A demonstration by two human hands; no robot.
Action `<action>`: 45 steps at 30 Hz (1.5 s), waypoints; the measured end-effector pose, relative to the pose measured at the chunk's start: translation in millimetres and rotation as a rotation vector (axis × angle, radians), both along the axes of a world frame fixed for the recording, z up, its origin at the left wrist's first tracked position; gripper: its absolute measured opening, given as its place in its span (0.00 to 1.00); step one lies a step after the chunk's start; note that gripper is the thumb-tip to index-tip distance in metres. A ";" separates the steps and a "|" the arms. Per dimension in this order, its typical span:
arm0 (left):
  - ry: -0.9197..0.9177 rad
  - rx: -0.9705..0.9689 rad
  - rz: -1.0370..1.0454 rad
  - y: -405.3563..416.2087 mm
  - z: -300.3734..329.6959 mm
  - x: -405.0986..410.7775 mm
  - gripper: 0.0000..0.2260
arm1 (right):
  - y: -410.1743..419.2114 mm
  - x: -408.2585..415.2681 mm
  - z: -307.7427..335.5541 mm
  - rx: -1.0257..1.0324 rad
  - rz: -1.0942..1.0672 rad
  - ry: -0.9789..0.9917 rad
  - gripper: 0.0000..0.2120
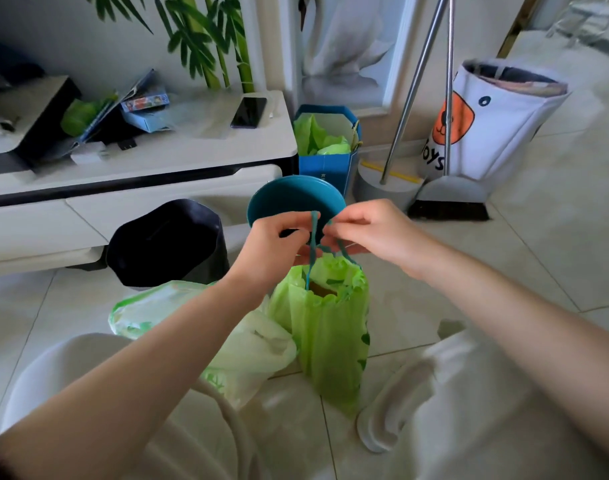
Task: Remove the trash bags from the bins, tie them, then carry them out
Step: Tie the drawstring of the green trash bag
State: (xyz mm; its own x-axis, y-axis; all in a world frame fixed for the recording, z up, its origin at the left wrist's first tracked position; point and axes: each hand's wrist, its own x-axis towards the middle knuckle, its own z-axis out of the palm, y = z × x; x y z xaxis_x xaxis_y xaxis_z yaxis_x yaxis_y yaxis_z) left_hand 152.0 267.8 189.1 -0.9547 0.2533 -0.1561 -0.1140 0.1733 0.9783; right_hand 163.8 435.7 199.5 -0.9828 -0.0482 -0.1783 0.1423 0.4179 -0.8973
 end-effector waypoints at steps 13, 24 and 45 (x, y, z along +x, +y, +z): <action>0.238 -0.215 -0.028 -5.6 -50.3 -0.8 0.17 | -2.5 -1.6 7.3 -0.100 -0.015 0.062 0.06; 0.281 -0.345 0.015 44.2 -100.9 -3.0 0.14 | -15.3 1.7 28.1 -0.319 0.056 0.058 0.06; 0.301 -0.547 -0.147 -3.8 -141.1 -3.9 0.19 | 10.7 -11.3 18.0 -0.362 -0.019 0.156 0.05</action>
